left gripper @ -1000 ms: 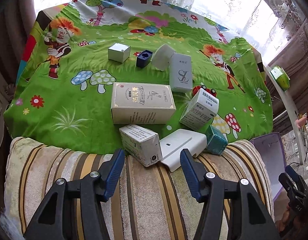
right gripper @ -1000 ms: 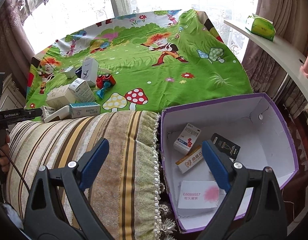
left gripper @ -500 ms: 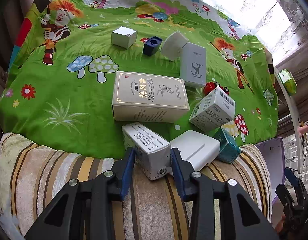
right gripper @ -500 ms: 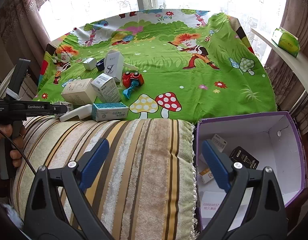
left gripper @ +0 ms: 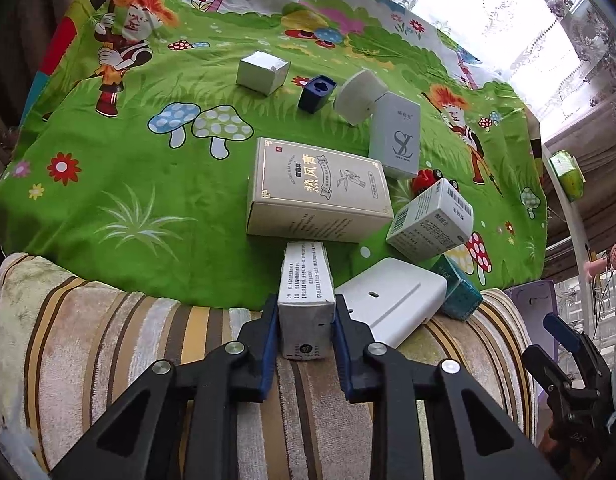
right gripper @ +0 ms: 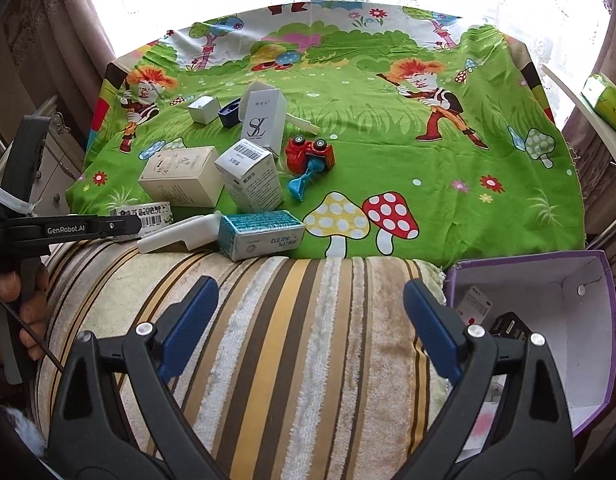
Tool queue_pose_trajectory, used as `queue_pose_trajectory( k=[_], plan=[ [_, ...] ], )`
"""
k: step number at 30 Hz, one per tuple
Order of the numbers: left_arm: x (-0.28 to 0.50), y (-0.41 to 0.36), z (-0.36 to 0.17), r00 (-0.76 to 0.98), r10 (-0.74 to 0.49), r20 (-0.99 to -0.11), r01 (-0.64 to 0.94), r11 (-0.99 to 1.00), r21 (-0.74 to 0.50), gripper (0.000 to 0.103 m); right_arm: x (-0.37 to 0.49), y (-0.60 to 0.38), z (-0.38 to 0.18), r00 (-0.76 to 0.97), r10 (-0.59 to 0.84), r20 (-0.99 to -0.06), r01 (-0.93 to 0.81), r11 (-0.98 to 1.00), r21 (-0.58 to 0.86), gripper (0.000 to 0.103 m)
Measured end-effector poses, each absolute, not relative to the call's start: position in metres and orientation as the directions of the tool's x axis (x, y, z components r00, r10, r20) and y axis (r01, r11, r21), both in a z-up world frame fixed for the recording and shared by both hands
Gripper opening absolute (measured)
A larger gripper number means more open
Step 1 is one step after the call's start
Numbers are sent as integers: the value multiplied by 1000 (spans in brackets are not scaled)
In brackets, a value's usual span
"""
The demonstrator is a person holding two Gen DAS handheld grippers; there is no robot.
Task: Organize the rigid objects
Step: 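Grasp small white printed box with left gripper while right moves toward teal box, then close right gripper on teal box while left holds white printed box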
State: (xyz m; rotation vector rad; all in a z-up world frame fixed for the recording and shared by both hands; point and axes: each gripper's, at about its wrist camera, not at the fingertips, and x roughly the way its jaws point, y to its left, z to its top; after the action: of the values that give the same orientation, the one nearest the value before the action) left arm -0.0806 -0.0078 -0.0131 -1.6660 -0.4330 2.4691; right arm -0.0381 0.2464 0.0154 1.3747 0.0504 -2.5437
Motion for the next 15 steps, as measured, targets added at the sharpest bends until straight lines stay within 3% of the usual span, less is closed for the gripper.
queue_pose_trajectory(
  k=[15],
  plan=[
    [-71,-19,-12,-428,280,-859,53,-942,-333,25,-82,205,5,-462,-183,-868,155,-980,124,95]
  ],
)
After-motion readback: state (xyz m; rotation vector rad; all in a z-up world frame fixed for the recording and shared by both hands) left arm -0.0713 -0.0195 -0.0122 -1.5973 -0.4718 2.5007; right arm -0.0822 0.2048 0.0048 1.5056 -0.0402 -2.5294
